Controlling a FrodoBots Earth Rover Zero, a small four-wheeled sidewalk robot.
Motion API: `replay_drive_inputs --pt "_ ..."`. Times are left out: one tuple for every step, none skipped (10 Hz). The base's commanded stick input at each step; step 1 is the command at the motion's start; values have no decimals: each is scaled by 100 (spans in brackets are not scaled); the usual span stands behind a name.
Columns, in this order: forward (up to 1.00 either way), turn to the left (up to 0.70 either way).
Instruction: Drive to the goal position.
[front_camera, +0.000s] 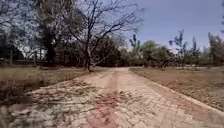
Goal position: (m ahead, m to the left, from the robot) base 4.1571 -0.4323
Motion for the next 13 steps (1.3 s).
replay_drive_inputs --pt "100 0" --pt "100 0" --pt "100 0" --pt "100 0" --pt "100 0" --pt "100 0" --pt "100 0" --pt "100 0" --pt "100 0" --pt "100 0" --pt "100 0" --pt "100 0" --pt "100 0"
